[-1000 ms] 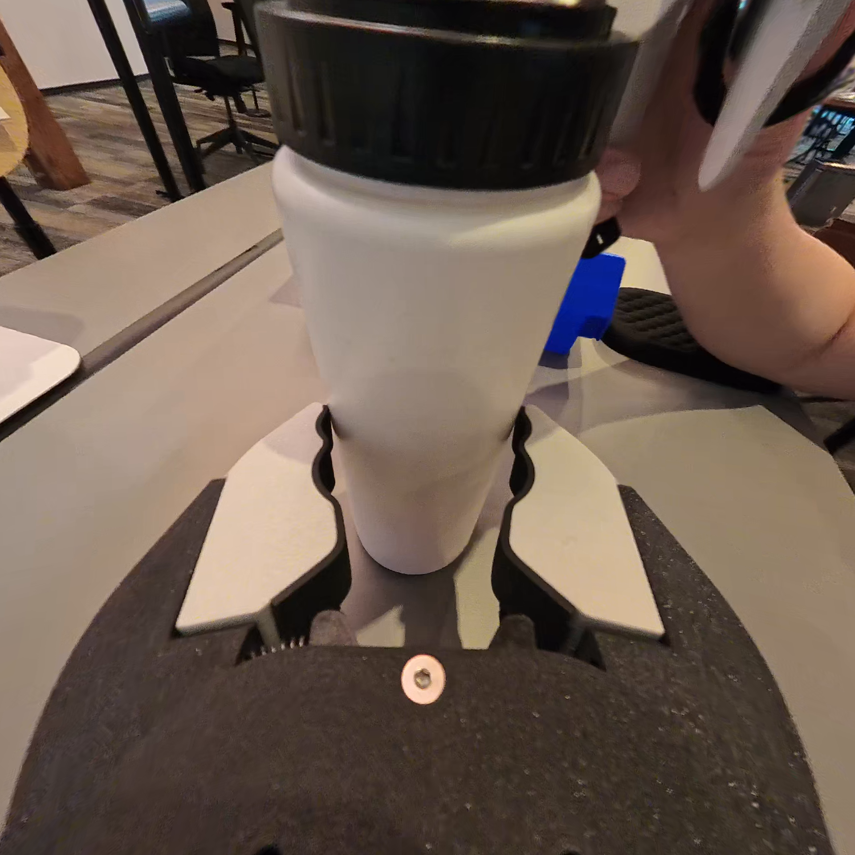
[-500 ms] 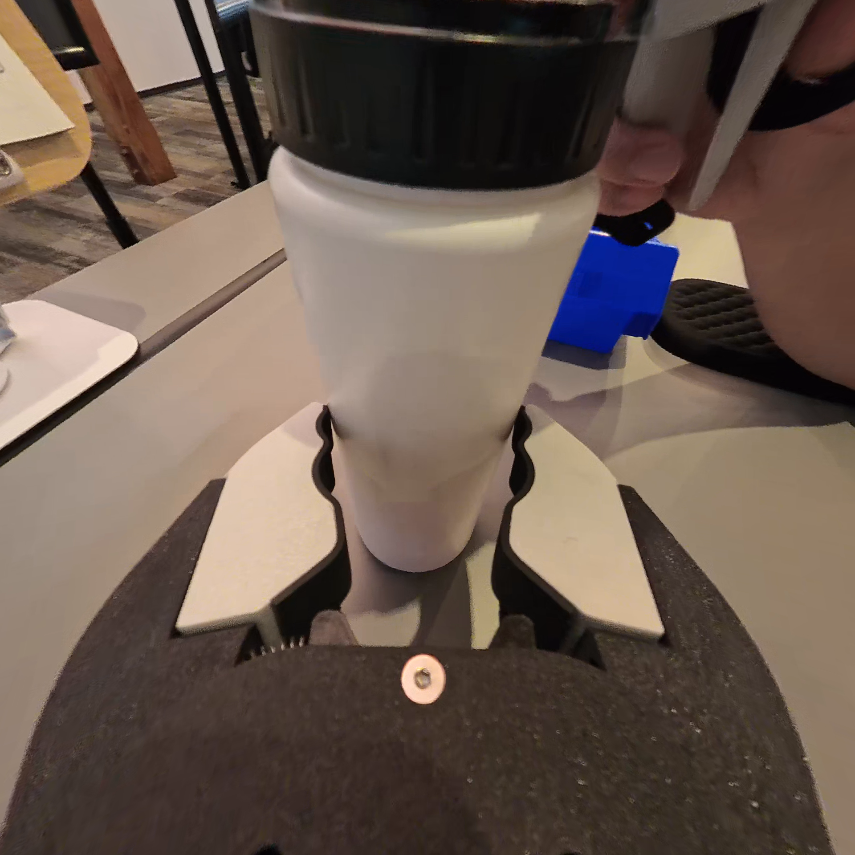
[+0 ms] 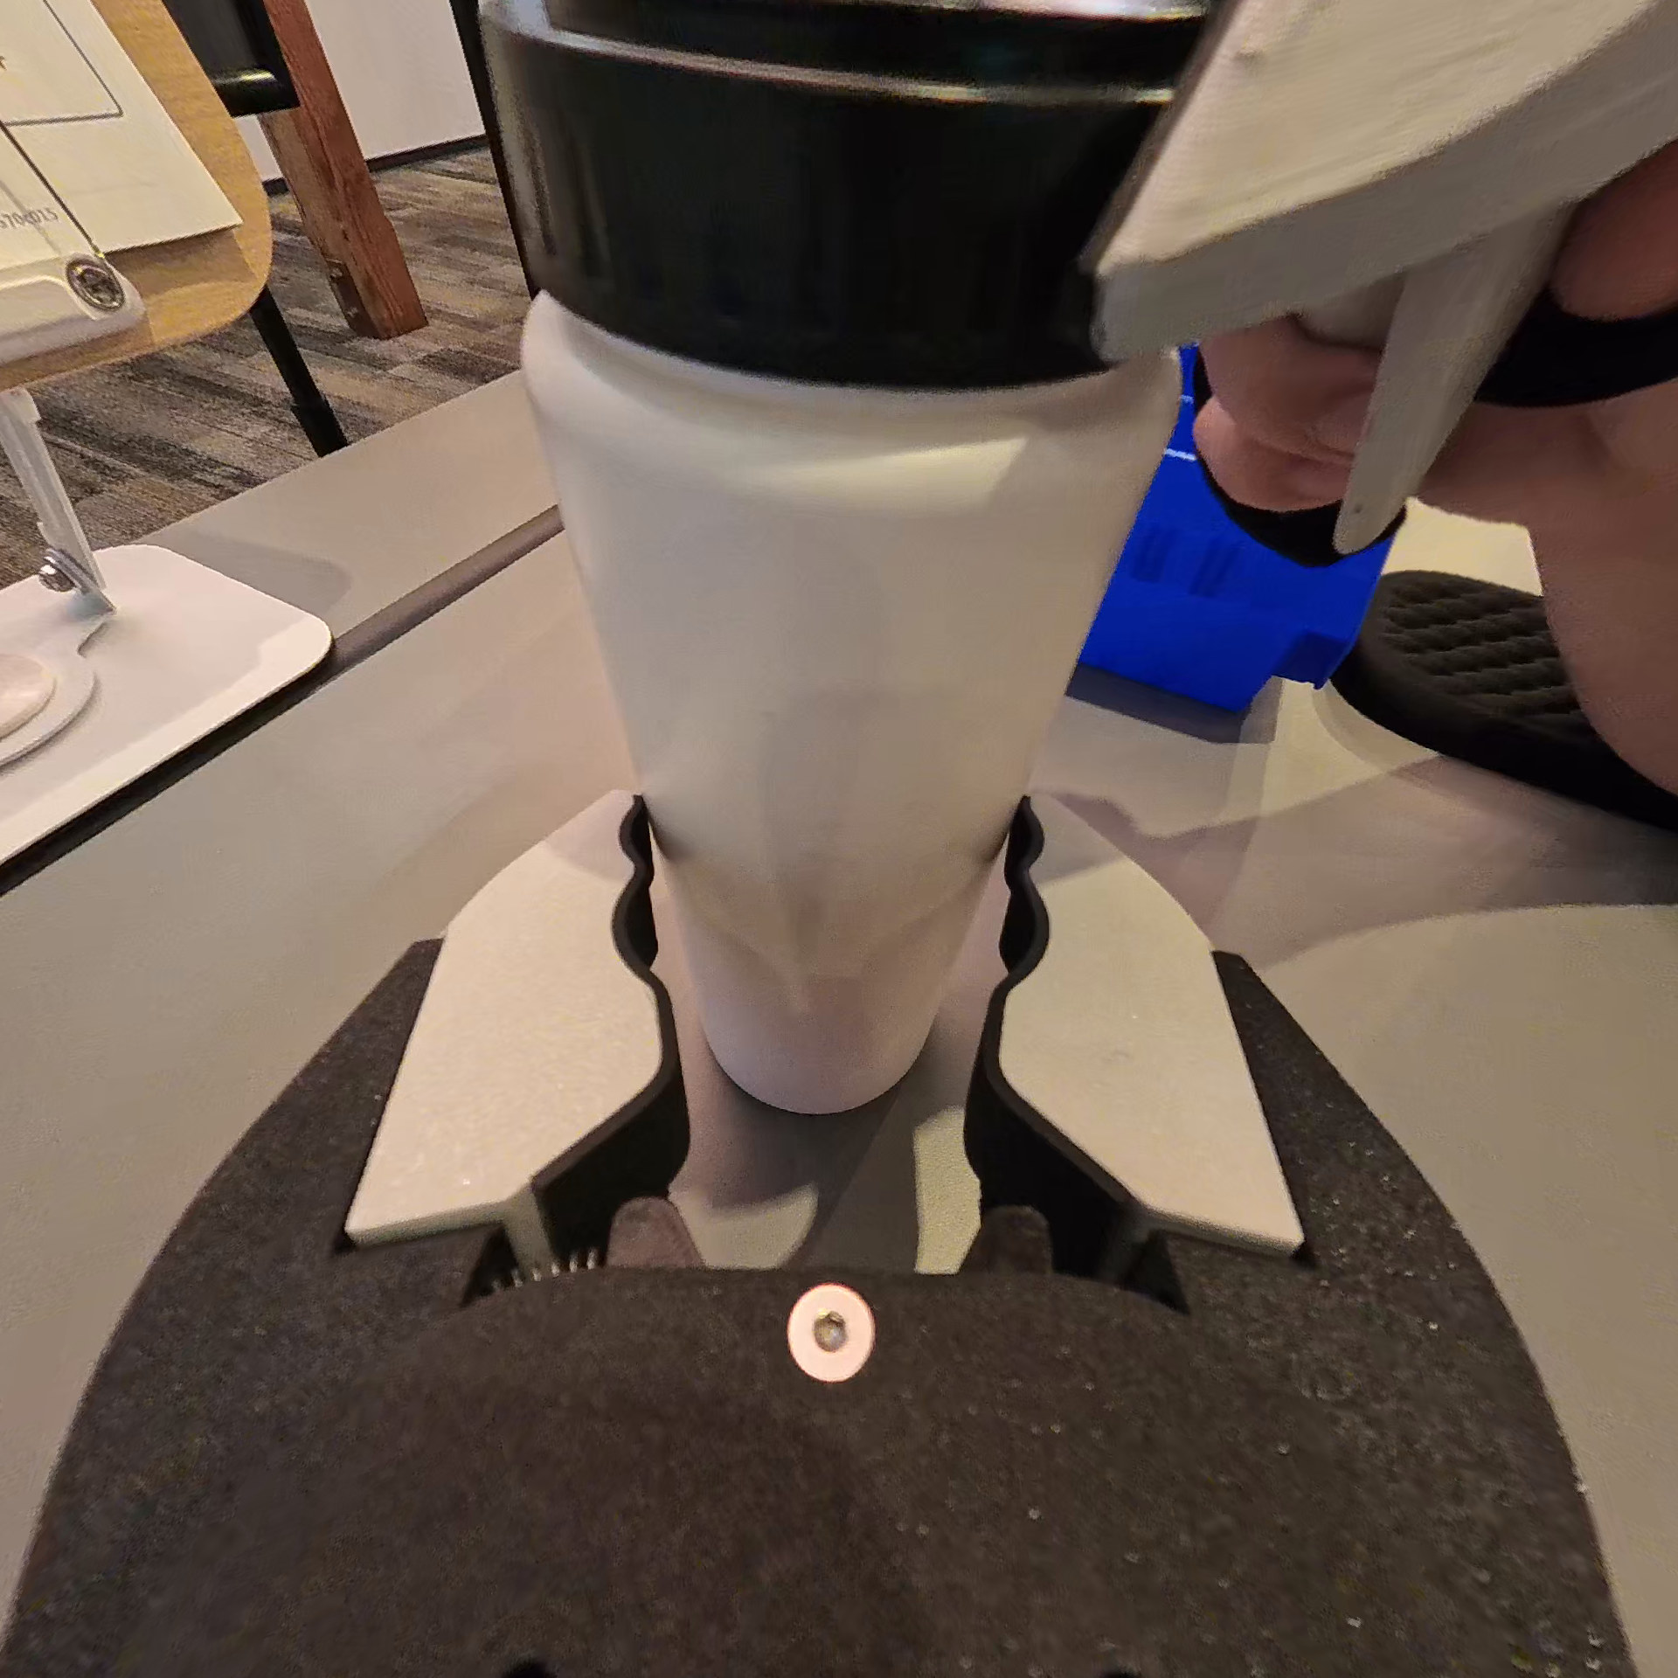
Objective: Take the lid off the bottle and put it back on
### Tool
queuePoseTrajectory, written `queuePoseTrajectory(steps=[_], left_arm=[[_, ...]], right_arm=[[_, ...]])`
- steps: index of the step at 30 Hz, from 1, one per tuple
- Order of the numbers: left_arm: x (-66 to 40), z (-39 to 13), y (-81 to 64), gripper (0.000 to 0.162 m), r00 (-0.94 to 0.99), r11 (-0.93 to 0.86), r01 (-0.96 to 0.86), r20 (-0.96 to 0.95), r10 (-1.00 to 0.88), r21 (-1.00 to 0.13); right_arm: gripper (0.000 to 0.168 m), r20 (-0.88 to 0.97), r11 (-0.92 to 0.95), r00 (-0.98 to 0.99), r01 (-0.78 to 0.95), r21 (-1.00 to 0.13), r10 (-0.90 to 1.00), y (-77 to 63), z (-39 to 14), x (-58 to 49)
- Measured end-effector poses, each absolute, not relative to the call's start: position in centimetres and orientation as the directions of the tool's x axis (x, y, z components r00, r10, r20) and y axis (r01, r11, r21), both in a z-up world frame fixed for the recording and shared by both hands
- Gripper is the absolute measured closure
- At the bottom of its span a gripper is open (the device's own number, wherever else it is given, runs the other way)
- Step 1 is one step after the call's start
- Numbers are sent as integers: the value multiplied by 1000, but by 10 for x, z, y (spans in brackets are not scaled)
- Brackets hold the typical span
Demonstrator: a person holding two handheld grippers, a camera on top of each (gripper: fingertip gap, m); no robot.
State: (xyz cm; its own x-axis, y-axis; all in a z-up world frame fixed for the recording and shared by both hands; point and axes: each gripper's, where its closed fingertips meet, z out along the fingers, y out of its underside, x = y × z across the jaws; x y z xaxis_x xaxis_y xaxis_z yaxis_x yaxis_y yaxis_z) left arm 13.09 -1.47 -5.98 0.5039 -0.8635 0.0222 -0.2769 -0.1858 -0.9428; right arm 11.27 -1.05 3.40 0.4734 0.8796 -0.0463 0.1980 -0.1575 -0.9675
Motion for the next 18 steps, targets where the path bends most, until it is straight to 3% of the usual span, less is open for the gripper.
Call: queuePoseTrajectory(steps=[10,18], left_arm=[[135,-59,-19,87,493,-146,-313,-29,-869,-938],[136,-59,-21,87,502,-137,-329,-50,-863,-934]], right_arm=[[95,-20,-84,258,242,-967,966,-22,35,118],[95,-13,-61,197,238,-969,980,-27,35,120]])
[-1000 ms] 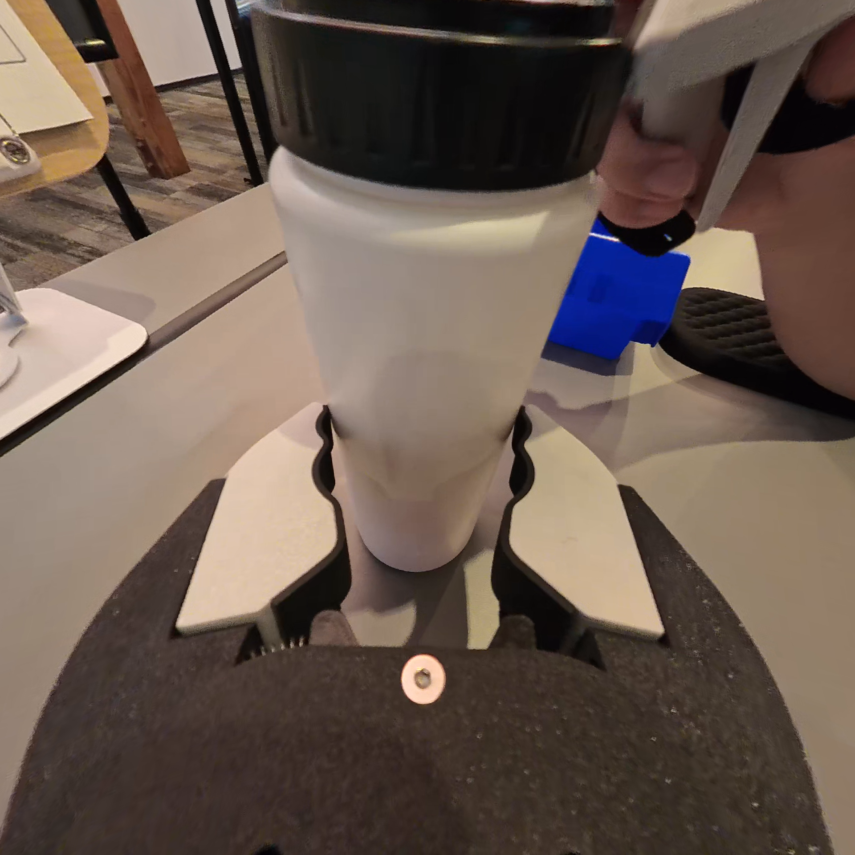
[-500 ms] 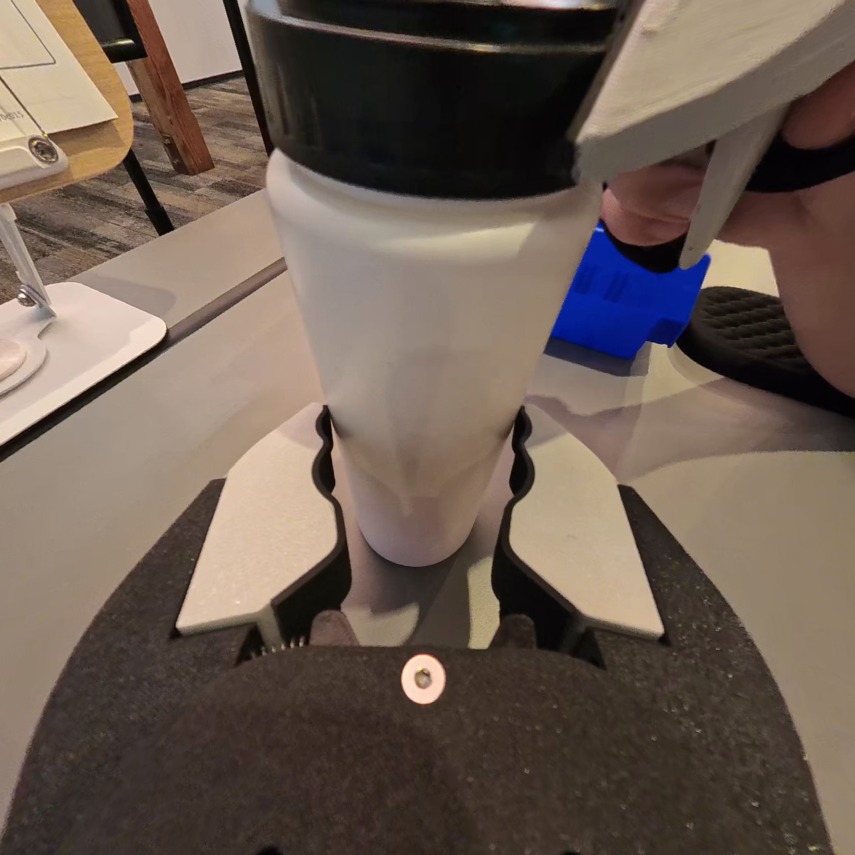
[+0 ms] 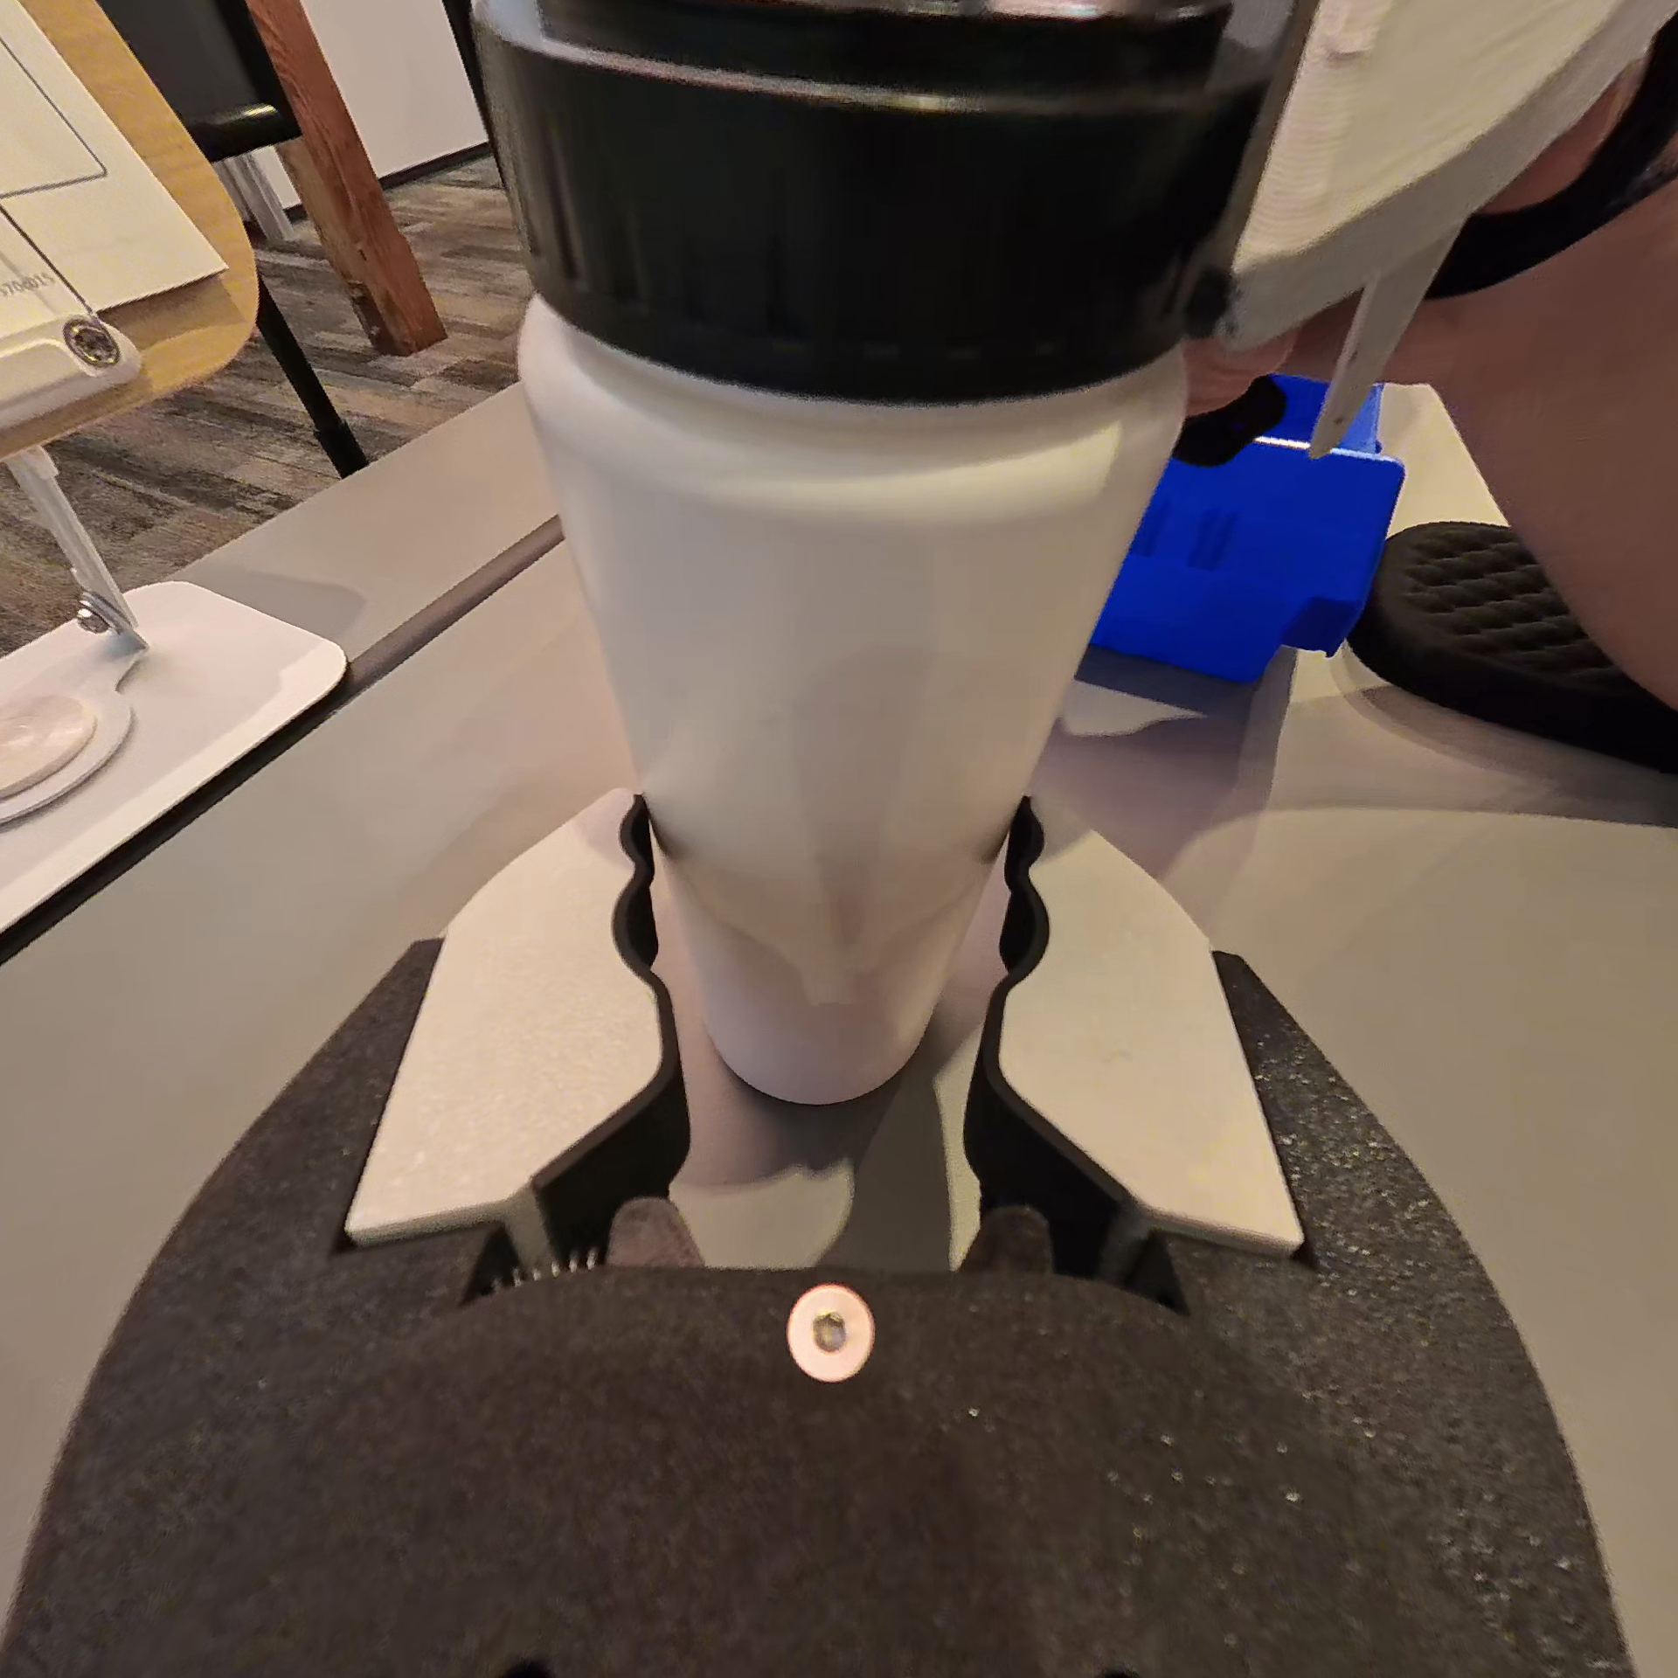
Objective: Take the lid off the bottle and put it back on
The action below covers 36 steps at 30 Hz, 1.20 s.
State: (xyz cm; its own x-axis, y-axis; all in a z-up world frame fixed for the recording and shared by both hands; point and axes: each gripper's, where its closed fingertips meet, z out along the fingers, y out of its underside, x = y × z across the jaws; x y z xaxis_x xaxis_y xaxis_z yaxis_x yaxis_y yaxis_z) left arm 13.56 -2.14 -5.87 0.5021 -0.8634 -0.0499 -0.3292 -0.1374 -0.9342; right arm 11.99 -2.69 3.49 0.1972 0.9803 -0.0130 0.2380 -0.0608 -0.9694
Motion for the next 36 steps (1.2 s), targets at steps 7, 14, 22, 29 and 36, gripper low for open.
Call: queuePoseTrajectory(steps=[7,14,22,29,36], left_arm=[[137,-59,-22,87,482,-124,-332,-55,-874,-935],[137,-60,-24,87,422,-151,-312,5,-906,-938],[144,-60,-48,87,187,-89,-341,25,-982,-936],[150,-61,-99,87,-124,16,-367,32,-992,-930],[148,-62,-81,87,-14,-33,-380,41,-999,-924]], right_arm=[[94,-11,-53,177,235,-970,984,-29,35,121],[95,-16,-83,257,251,-964,966,-25,34,116],[95,-28,-41,52,284,-958,998,-51,35,122],[97,-27,43,-297,226,-973,954,-100,34,130],[82,-44,-17,-138,186,-982,989,-75,41,122]])
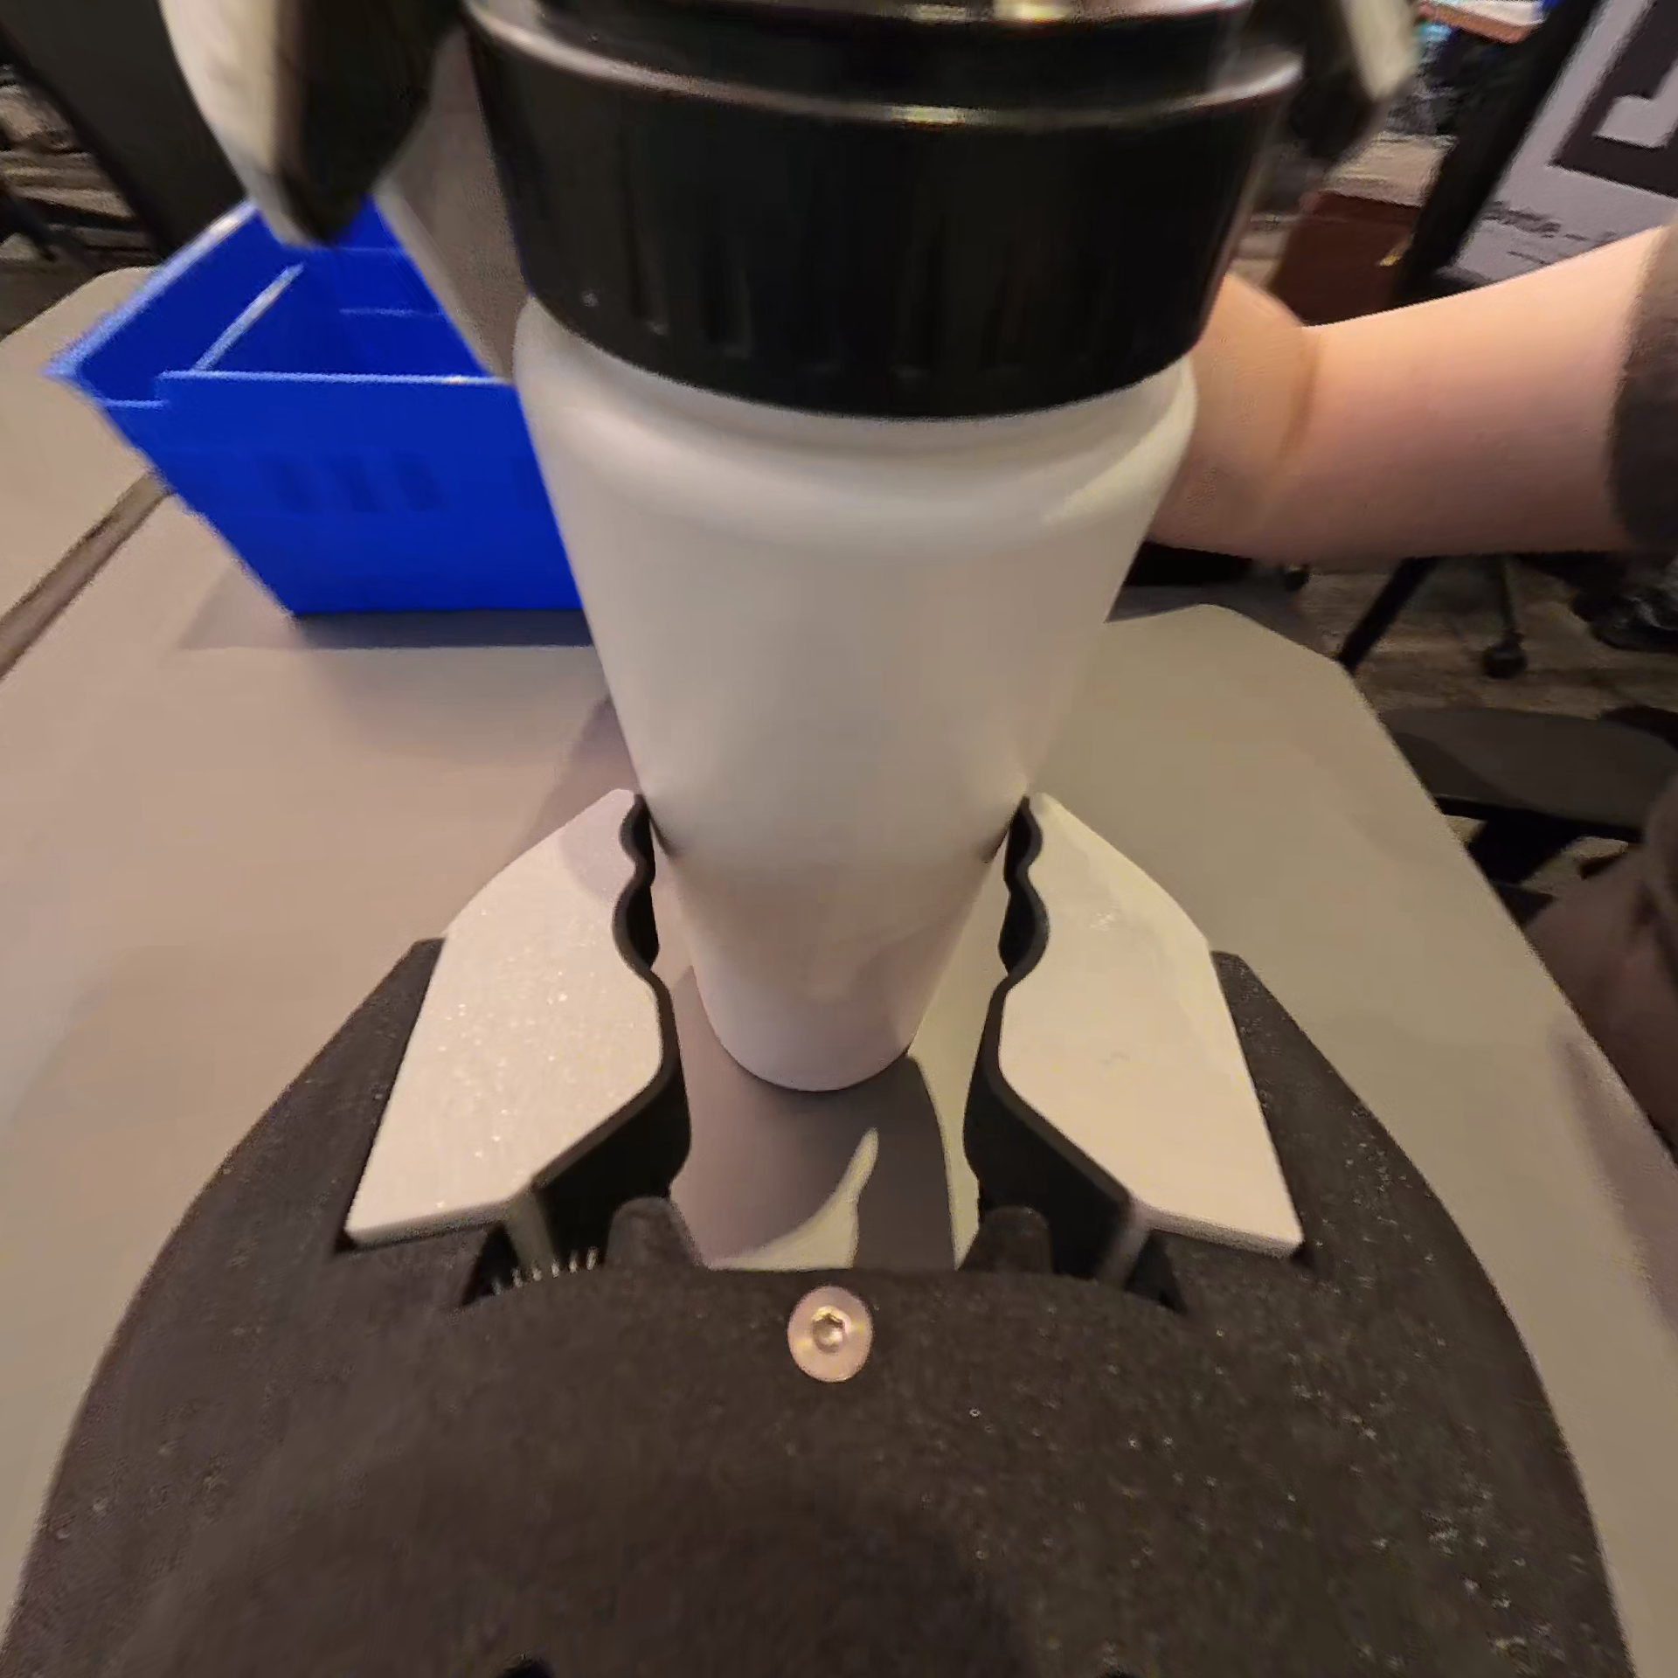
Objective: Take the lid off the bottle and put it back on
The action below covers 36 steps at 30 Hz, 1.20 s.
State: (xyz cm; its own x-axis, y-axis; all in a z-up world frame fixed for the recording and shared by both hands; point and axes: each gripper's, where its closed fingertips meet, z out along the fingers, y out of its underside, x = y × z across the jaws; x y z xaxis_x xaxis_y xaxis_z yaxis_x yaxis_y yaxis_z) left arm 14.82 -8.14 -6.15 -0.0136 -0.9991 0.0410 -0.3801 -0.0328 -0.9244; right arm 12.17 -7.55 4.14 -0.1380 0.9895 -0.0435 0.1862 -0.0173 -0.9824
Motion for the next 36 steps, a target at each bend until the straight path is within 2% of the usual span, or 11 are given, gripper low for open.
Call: queuePoseTrajectory(steps=[5,8,12,13,16,19,22,24,27,31,36], left_arm=[[135,-61,-36,87,287,-145,-363,37,-957,-920],[127,-59,-21,87,412,-214,-307,73,-908,-927],[128,-61,-21,87,446,-197,-325,34,-895,-925],[129,-61,-23,87,440,-185,-338,19,-898,-923],[130,-61,-27,87,399,-169,-359,12,-917,-918],[136,-61,-42,87,258,-86,-388,-18,-966,-918],[147,-61,-71,87,78,20,-407,-56,-995,-913],[154,-61,-97,87,-66,50,-399,-26,-997,-915],[157,-61,-120,87,-192,83,-371,-11,-981,-925],[157,-61,-116,87,-163,84,-378,-23,-986,-922],[149,-61,-69,88,106,-56,-383,16,-994,-922]], right_arm=[[76,46,6,234,170,-985,971,-37,56,115],[77,15,-68,453,167,-984,891,-18,51,114],[87,-22,-136,543,171,-976,840,-15,36,108],[93,-8,-122,541,174,-977,841,-16,37,108],[93,28,-93,430,259,-961,902,-24,35,108],[93,48,-7,163,325,-946,985,-49,34,111],[93,40,76,-130,291,-954,991,-85,36,122],[93,-22,55,-294,252,-966,955,-109,37,126],[93,-68,30,-419,222,-975,905,-129,38,126],[92,-68,16,-384,212,-977,921,-122,39,124],[72,-5,-7,17,141,-990,1000,-64,56,115]])
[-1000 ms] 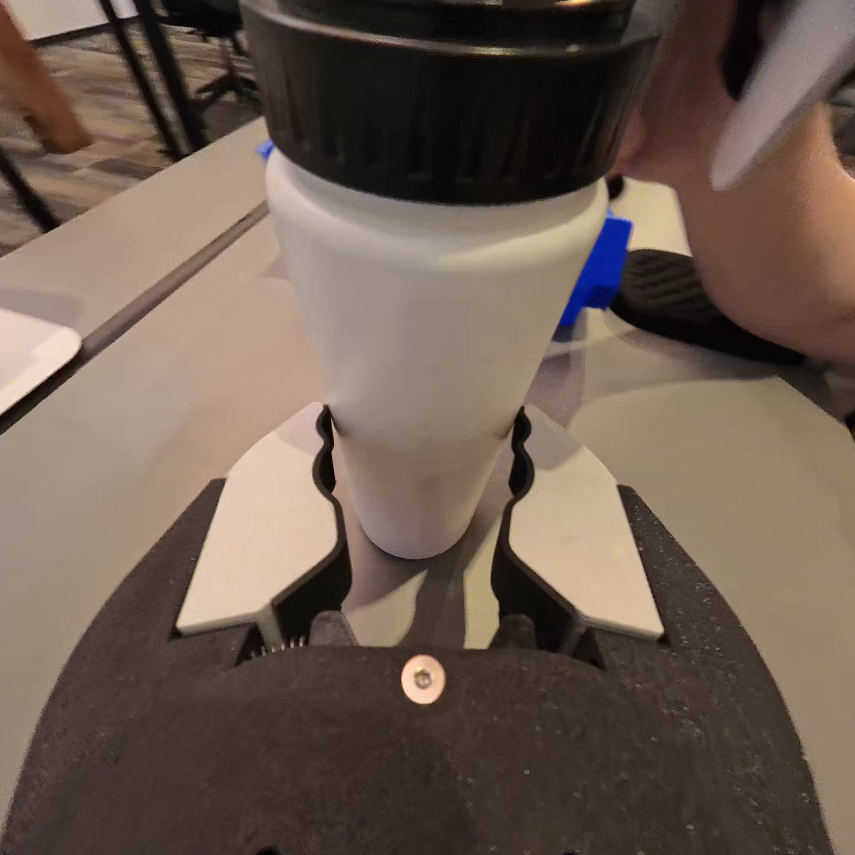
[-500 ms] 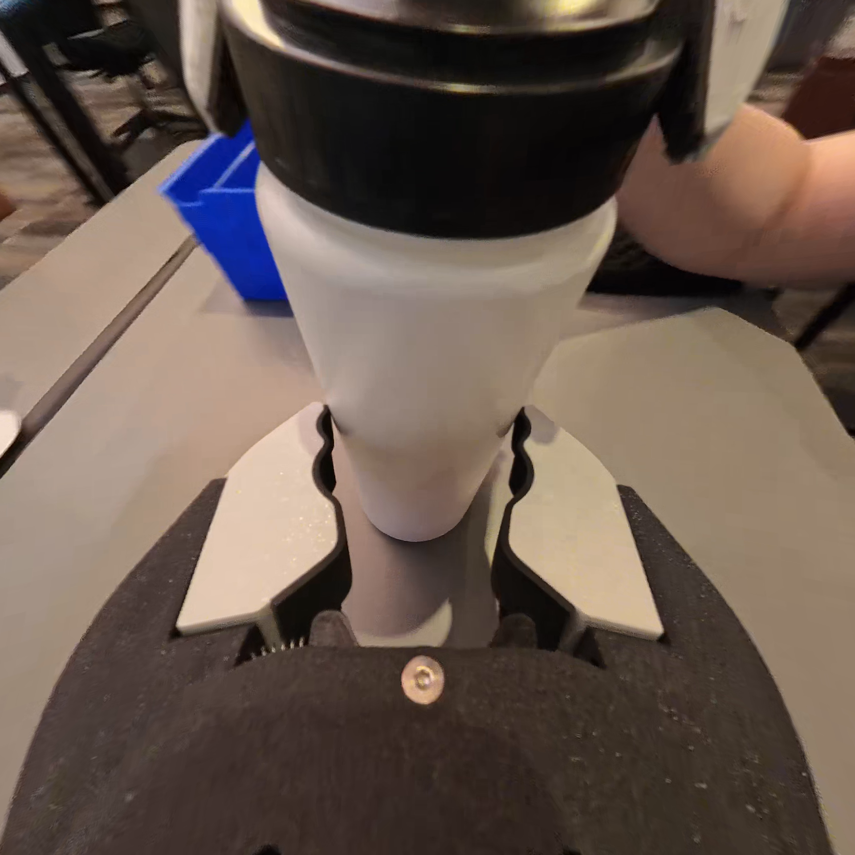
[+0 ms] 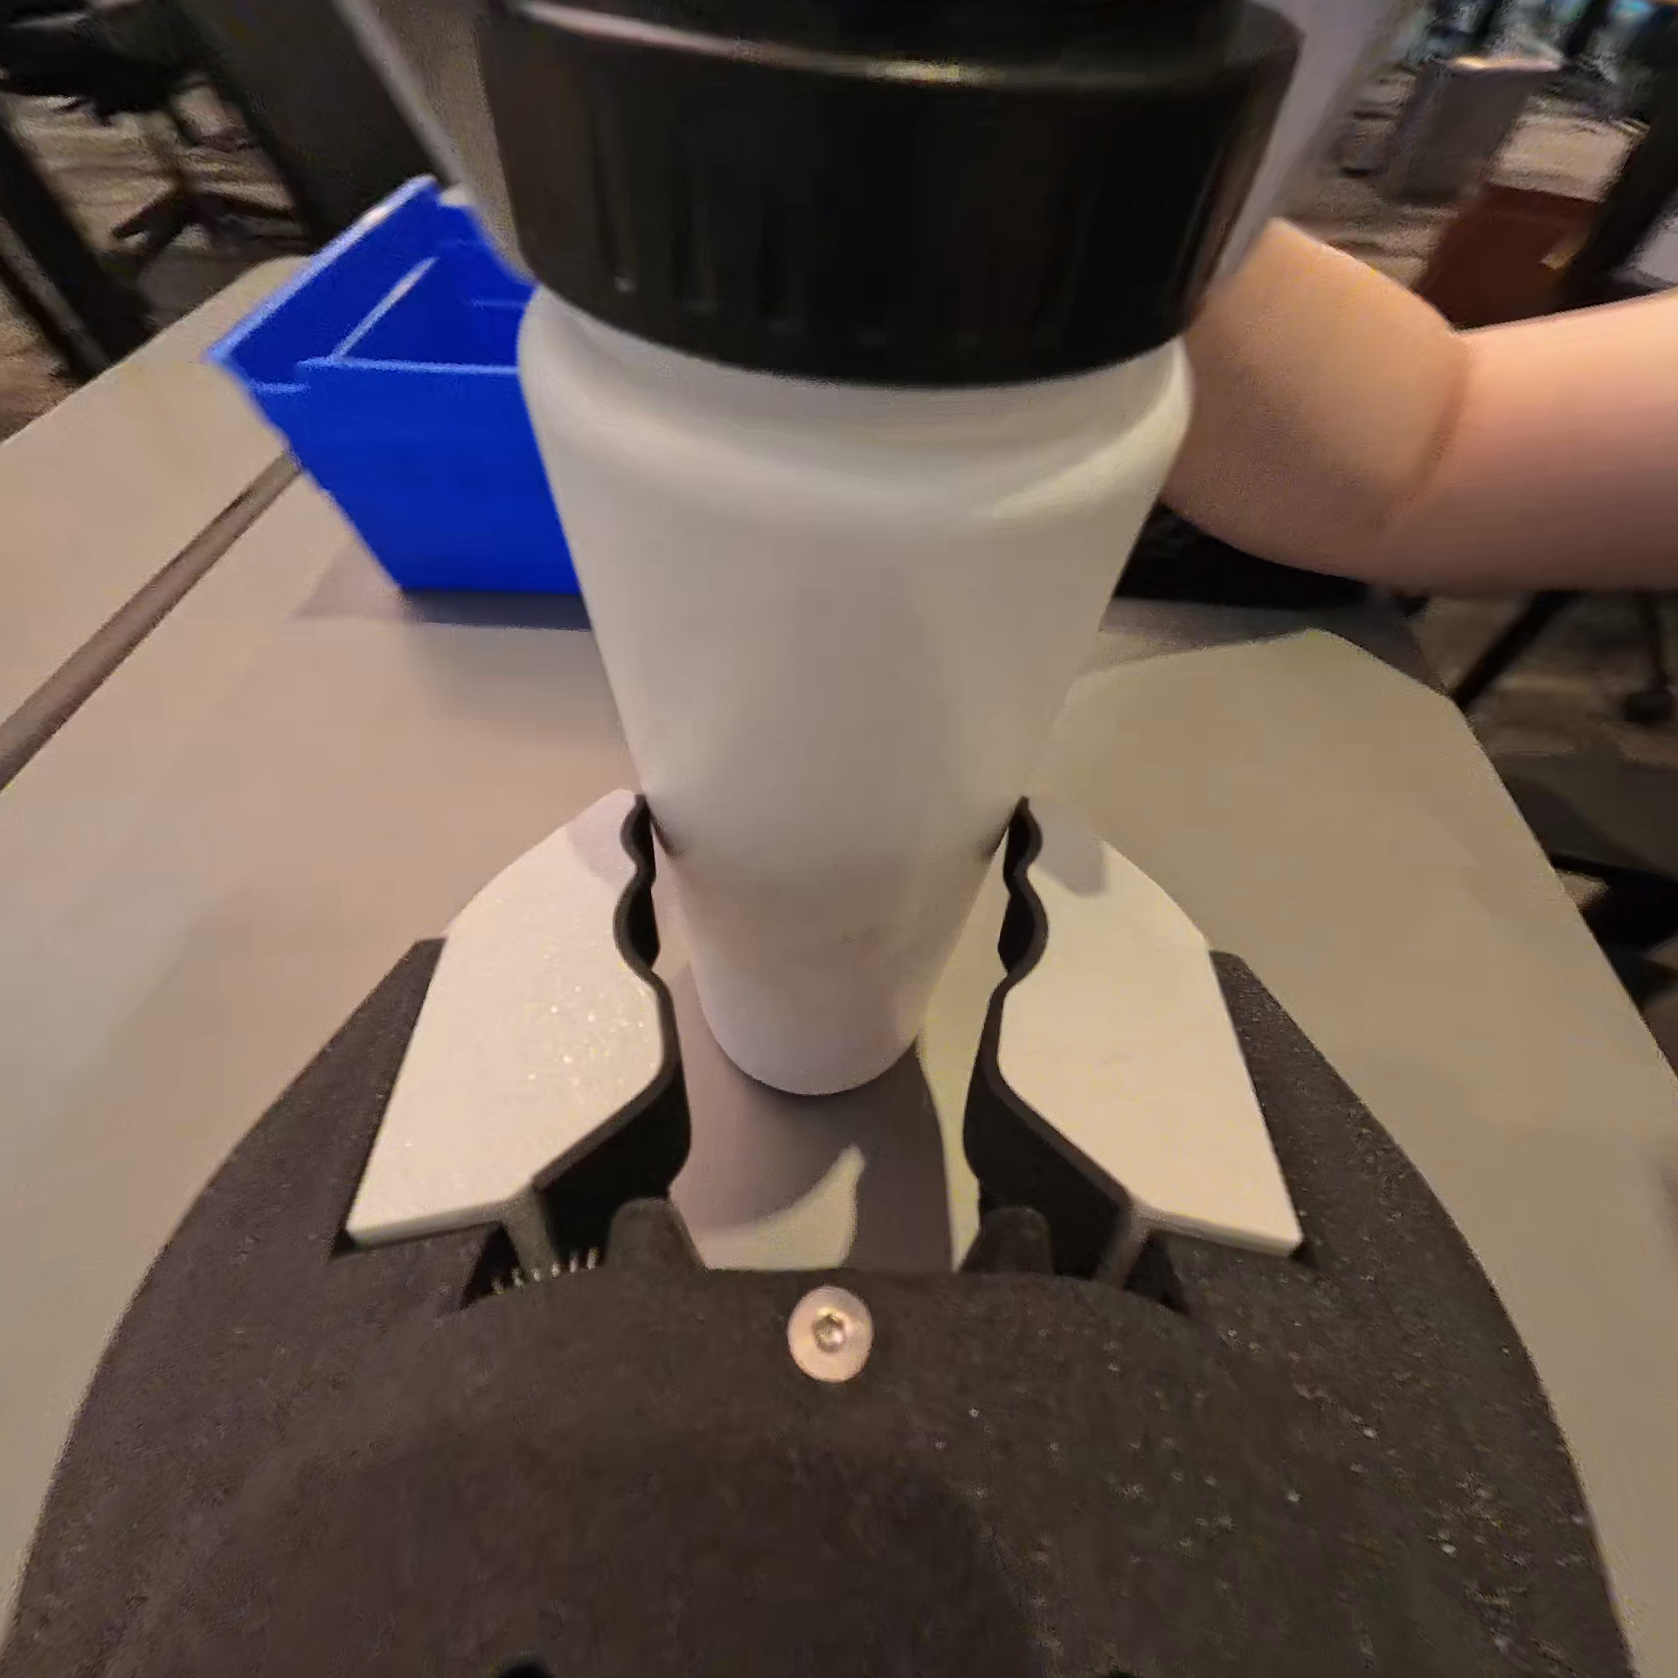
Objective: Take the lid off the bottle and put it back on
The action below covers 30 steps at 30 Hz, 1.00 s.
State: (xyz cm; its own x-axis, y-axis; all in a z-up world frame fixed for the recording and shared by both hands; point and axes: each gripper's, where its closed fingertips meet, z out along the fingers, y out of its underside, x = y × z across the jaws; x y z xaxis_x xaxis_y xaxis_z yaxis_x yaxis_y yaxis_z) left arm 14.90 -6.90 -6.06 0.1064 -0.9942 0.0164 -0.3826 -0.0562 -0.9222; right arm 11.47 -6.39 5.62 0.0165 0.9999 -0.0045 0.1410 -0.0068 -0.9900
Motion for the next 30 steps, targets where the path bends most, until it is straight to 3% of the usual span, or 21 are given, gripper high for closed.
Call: queuePoseTrajectory(steps=[4,9,12,15,19,24,30], left_arm=[[139,-60,-43,88,264,-151,-338,60,-963,-929],[134,-59,-31,88,350,-194,-303,81,-933,-933],[134,-59,-33,88,350,-171,-321,51,-935,-932],[135,-60,-38,88,298,-149,-347,41,-954,-926],[142,-61,-64,88,99,-55,-385,19,-995,-921],[155,-61,-111,88,-140,19,-389,38,-989,-921],[156,-61,-131,88,-241,58,-378,38,-970,-924]], right_arm=[[72,-51,-73,310,60,-996,949,-30,66,115],[73,-80,-168,437,165,-972,896,-24,42,107],[91,-16,-133,478,211,-969,878,-20,37,109],[91,-2,-107,361,272,-956,933,-31,35,108],[90,-4,-18,41,339,-940,999,-67,34,115],[90,-55,42,-325,284,-958,944,-118,35,128],[90,-64,47,-429,244,-969,901,-135,37,128]])
